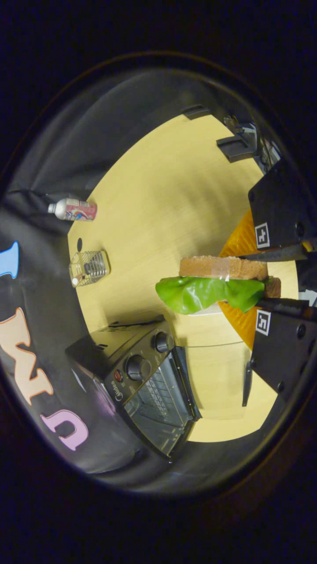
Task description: Open the toaster oven, put the food inside, and close the toaster oven door.
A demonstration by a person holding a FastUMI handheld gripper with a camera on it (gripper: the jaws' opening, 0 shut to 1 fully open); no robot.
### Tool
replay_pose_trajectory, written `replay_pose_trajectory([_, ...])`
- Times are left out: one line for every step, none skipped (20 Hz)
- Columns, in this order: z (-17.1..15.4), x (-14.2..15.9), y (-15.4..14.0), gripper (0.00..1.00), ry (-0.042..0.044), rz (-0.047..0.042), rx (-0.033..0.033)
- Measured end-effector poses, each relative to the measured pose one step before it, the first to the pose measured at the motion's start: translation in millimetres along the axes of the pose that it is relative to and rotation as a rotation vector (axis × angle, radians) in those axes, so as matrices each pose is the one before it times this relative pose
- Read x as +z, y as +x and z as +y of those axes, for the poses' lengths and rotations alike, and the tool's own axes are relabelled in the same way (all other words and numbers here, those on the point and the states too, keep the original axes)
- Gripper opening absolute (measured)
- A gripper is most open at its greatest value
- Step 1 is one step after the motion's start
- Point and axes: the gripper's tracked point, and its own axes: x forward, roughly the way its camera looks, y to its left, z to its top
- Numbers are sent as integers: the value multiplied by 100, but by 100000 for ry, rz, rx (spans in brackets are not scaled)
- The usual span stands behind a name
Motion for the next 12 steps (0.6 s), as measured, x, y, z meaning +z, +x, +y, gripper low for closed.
replay_pose_trajectory([100,274,-558,36,1871,-1167,-242])
replay_pose_trajectory([233,297,-719,36,2385,-1300,225])
replay_pose_trajectory([398,436,-602,36,2863,-1957,891])
replay_pose_trajectory([502,393,-572,36,3555,-2193,1580])
replay_pose_trajectory([641,270,-553,36,4310,-2133,1984])
replay_pose_trajectory([690,179,-535,36,4549,-2094,2558])
replay_pose_trajectory([859,145,-533,36,3927,-2770,3719])
replay_pose_trajectory([746,103,-138,36,4807,-2850,3239])
replay_pose_trajectory([721,-383,9,36,5461,-1831,3530])
replay_pose_trajectory([888,-707,181,36,6272,-719,3705])
replay_pose_trajectory([828,-1059,383,36,5981,137,2867])
replay_pose_trajectory([749,-1112,288,36,4770,185,2656])
